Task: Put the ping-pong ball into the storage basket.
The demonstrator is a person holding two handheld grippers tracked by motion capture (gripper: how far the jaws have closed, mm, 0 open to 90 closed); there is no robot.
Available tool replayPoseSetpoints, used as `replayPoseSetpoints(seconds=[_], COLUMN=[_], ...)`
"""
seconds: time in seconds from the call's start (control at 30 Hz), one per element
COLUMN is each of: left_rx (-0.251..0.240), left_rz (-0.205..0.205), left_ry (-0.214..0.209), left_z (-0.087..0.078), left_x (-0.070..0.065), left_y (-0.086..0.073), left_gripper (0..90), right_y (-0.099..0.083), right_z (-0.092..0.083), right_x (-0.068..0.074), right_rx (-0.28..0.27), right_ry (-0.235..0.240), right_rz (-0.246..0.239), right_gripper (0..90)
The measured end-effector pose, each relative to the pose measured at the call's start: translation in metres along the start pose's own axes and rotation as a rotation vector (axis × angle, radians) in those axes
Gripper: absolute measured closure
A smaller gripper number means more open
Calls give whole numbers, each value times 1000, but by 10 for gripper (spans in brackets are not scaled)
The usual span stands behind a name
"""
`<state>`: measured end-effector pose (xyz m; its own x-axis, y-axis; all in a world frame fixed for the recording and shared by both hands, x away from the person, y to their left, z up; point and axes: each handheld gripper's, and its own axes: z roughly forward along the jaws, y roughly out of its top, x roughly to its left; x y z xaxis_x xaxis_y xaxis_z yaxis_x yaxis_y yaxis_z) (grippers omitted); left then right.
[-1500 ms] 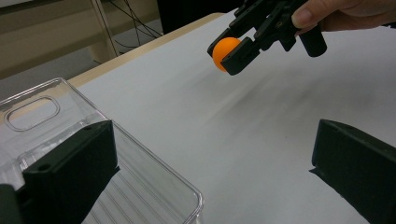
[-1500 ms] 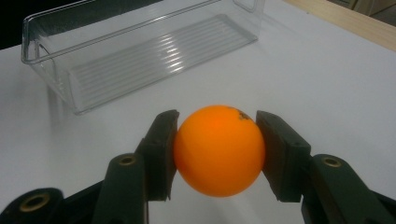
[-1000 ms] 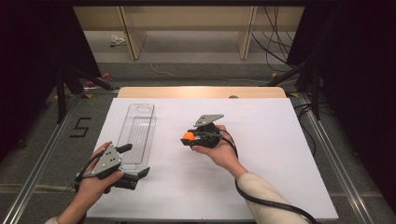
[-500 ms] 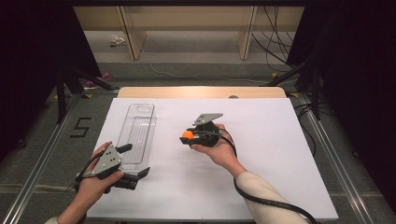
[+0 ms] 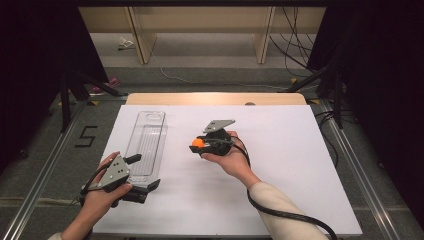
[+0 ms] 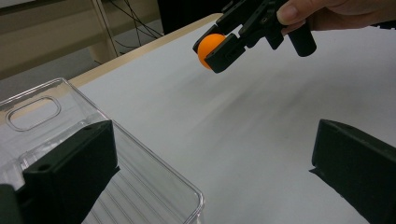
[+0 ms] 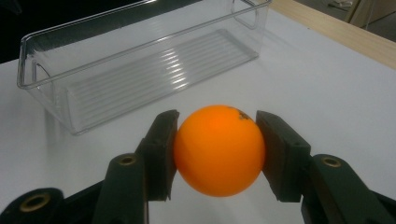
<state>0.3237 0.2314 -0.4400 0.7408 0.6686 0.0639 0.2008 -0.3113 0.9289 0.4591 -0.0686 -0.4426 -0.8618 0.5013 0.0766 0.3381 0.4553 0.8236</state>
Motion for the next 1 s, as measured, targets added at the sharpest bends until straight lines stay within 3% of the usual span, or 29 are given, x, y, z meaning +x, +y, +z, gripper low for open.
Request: replayPoseSetpoints(seconds=[1.0], left_rx=[-2], left_rz=[0], left_ry=[2], left_z=[0], left_x=[0], left_y=[0], left_gripper=[0], right_y=[10], right_z=[12], right_x=[6], right_rx=[-8], right_ry=[12], right_rz=[-5], right_gripper=[515])
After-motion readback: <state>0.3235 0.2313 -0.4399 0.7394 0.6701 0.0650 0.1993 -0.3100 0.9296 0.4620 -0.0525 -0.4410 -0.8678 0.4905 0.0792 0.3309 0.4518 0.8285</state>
